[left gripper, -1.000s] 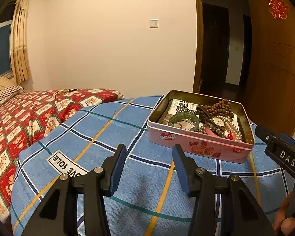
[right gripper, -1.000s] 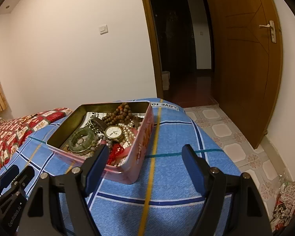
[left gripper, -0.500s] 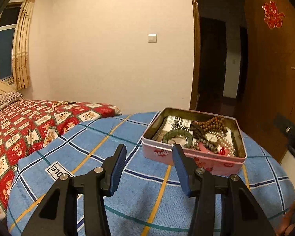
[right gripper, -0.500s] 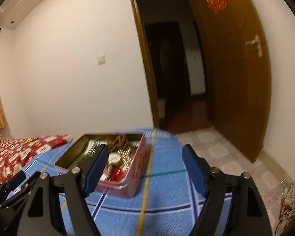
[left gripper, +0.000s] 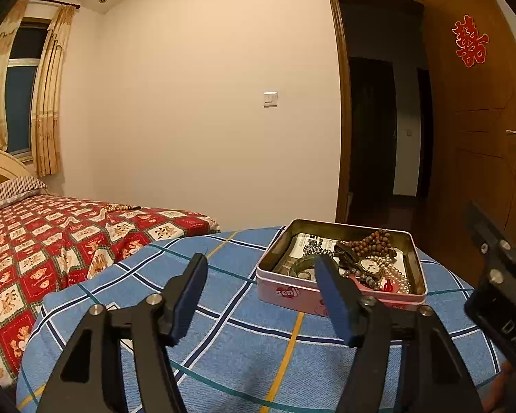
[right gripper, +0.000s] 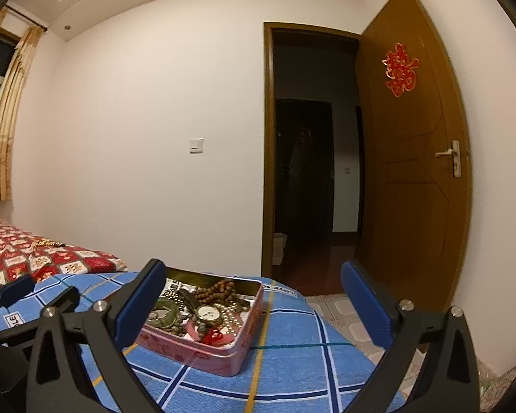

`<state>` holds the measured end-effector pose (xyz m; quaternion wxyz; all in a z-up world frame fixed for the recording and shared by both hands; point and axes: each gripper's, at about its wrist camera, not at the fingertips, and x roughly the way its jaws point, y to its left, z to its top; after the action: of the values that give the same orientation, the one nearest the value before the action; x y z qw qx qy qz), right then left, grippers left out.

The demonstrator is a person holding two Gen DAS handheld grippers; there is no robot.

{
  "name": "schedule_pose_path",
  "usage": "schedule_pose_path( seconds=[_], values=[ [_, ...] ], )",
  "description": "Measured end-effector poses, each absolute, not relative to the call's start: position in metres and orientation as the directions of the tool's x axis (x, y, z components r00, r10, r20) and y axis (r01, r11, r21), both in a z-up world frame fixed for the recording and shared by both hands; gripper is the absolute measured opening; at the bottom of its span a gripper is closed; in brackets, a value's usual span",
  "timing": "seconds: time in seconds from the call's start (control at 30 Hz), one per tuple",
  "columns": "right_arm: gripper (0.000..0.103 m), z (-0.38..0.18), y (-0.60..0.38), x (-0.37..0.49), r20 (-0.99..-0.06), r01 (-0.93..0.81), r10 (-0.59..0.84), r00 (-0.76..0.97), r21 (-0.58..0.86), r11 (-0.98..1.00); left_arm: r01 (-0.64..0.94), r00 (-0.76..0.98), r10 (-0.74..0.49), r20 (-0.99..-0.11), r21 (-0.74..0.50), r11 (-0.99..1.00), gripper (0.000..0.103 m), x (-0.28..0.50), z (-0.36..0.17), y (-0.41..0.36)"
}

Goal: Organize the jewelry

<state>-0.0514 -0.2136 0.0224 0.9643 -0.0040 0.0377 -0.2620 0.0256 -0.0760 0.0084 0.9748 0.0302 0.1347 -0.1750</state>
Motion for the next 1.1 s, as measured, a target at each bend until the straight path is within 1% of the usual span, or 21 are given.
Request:
schedule_pose_path(
  seconds=[0.17, 0.47, 1.1],
  values=[
    [0.103, 0.0228, -0.2119, -0.0527, -0.066, 0.504, -0.505, 0.861, -0.031, 0.863, 0.349, 0.905, -0.331, -0.268, 0.022, 0.937, 0.07, 0.0235, 0.0083, -0.0775],
    [0.103, 0.0223, -0.2174, -0.0537, -0.078, 0.508, -0.507, 0.859, -0.005, 0.861, 0.342, 0.908, -0.323, -0.266, 0.026, 0.939, 0.071, 0.0225, 0.0082, -0.078],
    [0.103, 0.0228, -0.2191, -0.0534, -0.084, 0.51, -0.508, 0.857, -0.003, 0.86, 0.339, 0.91, -0.319, -0.264, 0.03, 0.94, 0.071, 0.0211, 0.0082, -0.0788]
  ],
)
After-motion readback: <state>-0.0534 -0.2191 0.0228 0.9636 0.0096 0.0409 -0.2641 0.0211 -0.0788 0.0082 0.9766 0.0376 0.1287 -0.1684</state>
